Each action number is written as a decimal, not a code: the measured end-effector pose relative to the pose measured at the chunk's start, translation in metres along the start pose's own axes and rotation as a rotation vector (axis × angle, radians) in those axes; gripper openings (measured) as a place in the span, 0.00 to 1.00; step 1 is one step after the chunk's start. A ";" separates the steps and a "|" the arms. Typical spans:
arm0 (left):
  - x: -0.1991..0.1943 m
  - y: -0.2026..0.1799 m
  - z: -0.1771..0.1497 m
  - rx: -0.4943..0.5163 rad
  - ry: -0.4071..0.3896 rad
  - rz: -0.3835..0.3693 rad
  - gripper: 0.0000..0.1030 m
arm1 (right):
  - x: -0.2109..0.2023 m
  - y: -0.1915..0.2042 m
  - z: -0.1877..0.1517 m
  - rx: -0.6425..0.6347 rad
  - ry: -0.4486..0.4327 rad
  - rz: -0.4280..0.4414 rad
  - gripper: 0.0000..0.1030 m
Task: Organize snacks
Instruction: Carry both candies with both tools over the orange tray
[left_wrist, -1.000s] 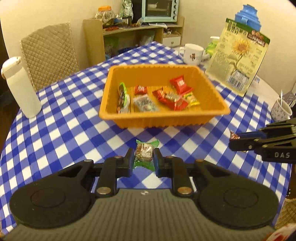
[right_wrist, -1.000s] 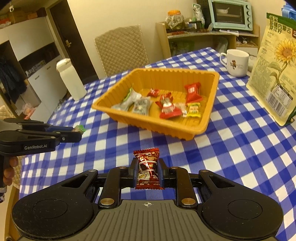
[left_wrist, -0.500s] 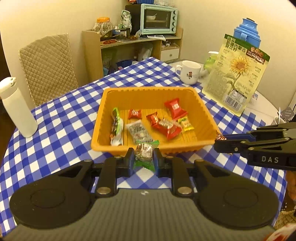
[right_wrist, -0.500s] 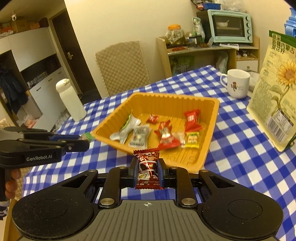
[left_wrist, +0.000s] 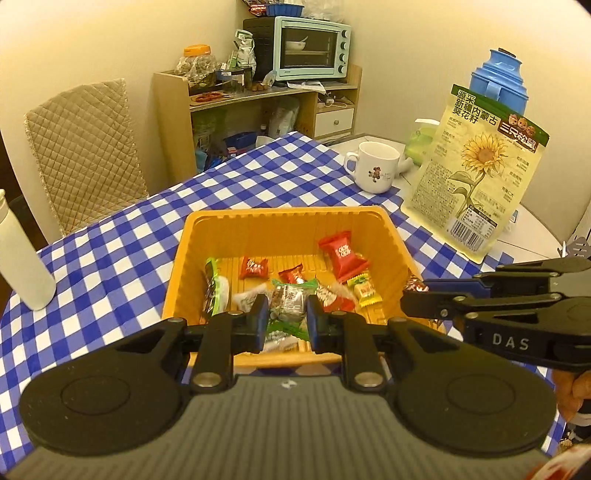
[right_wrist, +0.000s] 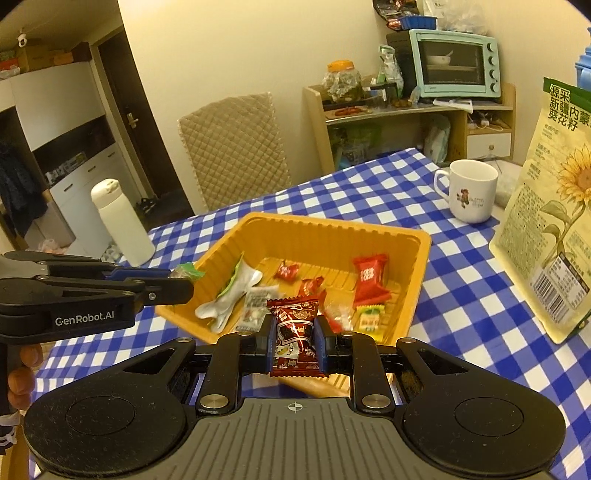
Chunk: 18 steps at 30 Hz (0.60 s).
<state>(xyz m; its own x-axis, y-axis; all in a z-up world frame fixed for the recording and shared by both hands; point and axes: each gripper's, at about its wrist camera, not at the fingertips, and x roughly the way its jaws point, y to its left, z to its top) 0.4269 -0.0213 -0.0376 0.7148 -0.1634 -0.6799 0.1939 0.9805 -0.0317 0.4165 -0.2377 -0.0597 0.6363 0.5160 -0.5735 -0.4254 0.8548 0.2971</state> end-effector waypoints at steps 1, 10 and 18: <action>0.003 0.000 0.002 -0.001 0.001 -0.001 0.19 | 0.002 -0.001 0.002 0.000 -0.001 -0.002 0.21; 0.029 0.003 0.010 -0.029 0.034 -0.017 0.19 | 0.020 -0.016 0.007 0.009 0.012 -0.023 0.21; 0.058 0.001 0.010 -0.044 0.086 -0.022 0.19 | 0.032 -0.026 0.006 0.027 0.031 -0.030 0.21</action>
<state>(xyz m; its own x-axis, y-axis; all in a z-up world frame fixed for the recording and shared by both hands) 0.4755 -0.0312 -0.0694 0.6500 -0.1765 -0.7391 0.1778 0.9810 -0.0779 0.4514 -0.2430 -0.0811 0.6281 0.4883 -0.6058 -0.3886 0.8714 0.2995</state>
